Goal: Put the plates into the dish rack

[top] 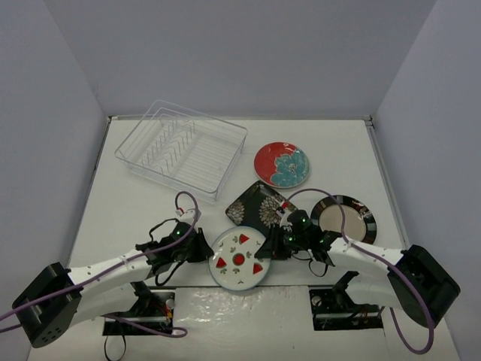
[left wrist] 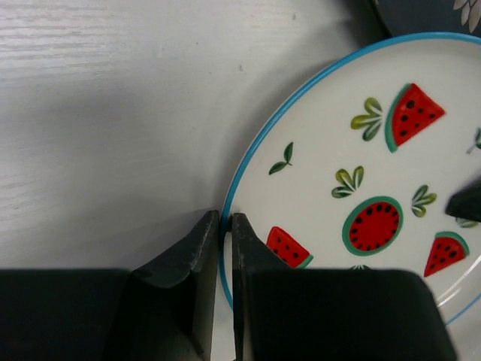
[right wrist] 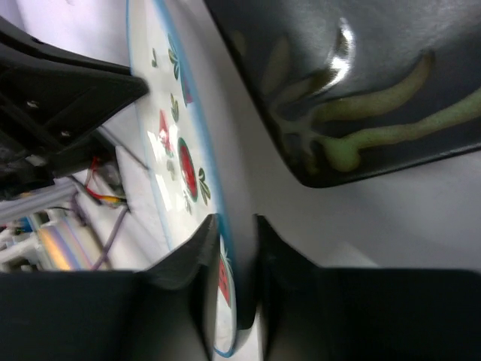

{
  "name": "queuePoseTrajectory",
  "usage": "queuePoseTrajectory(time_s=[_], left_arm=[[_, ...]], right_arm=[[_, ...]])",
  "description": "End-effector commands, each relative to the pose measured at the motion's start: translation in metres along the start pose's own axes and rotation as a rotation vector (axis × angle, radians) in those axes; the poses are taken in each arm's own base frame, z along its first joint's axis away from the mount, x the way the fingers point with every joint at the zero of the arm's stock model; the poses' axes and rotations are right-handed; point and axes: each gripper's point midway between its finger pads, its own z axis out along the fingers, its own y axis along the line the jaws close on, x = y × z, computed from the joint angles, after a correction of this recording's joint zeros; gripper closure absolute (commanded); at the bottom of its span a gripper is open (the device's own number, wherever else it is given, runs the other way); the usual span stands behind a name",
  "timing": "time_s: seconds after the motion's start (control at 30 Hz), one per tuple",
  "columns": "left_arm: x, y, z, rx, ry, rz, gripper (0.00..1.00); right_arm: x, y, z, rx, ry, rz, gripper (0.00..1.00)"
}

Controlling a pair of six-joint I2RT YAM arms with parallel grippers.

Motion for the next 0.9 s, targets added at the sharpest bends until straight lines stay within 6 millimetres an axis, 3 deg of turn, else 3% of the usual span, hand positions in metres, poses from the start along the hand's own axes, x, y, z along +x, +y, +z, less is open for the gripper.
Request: queuePoseTrajectory(time_s=[0.0,0.17,0.23,0.27,0.3,0.4,0.47,0.5,0.6,0.63,0.67,0.77,0.8,0.83,0.87], left_arm=[[0.019,0.013,-0.006,-0.043,0.064,0.002,1.00],[0.004,0.003,-0.018,-0.036,0.018,0.018,1.00],[-0.011,0.001,-0.032,-0.063,-0.022,0.040,0.98],[-0.020,-0.001,-0.041,-0.081,-0.045,0.054,0.90],[-0.034,-0.007,-0.051,-0.092,-0.082,0.070,0.69],[-0.084,-0.024,-0.090,-0.128,-0.248,0.085,0.27],[-0.104,-0.024,-0.110,-0.176,-0.317,0.079,0.14],[-0.128,-0.027,-0.125,-0.210,-0.408,0.077,0.05],[-0.179,-0.045,-0.160,-0.257,-0.574,0.056,0.03],[-0.184,-0.044,-0.164,-0.268,-0.591,0.048,0.03],[-0.205,-0.048,-0.182,-0.302,-0.659,0.026,0.03],[-0.256,-0.030,-0.199,-0.412,-0.705,-0.038,0.03],[-0.269,-0.037,-0.194,-0.360,-0.678,-0.051,0.03],[-0.281,-0.037,-0.192,-0.328,-0.664,-0.070,0.03],[-0.297,-0.024,-0.191,-0.330,-0.665,-0.110,0.03]], right_arm=[[-0.017,0.064,-0.005,-0.222,-0.040,-0.112,0.98],[-0.032,0.071,-0.018,-0.175,-0.115,-0.186,1.00],[-0.041,0.078,-0.032,-0.143,-0.160,-0.225,1.00],[-0.047,0.085,-0.040,-0.135,-0.189,-0.253,1.00],[-0.056,0.097,-0.049,-0.138,-0.224,-0.284,1.00],[-0.077,0.120,-0.076,-0.118,-0.312,-0.359,1.00],[-0.088,0.122,-0.086,-0.062,-0.350,-0.378,1.00],[-0.101,0.128,-0.094,-0.033,-0.395,-0.394,1.00],[-0.137,0.160,-0.123,-0.019,-0.527,-0.440,1.00],[-0.143,0.162,-0.127,-0.007,-0.550,-0.450,1.00],[-0.161,0.179,-0.142,-0.009,-0.615,-0.464,1.00],[-0.205,0.214,-0.176,0.042,-0.782,-0.567,1.00],[-0.223,0.233,-0.188,0.050,-0.847,-0.613,1.00],[-0.238,0.247,-0.195,0.059,-0.891,-0.651,1.00],[-0.254,0.257,-0.190,0.081,-0.905,-0.692,1.00]])
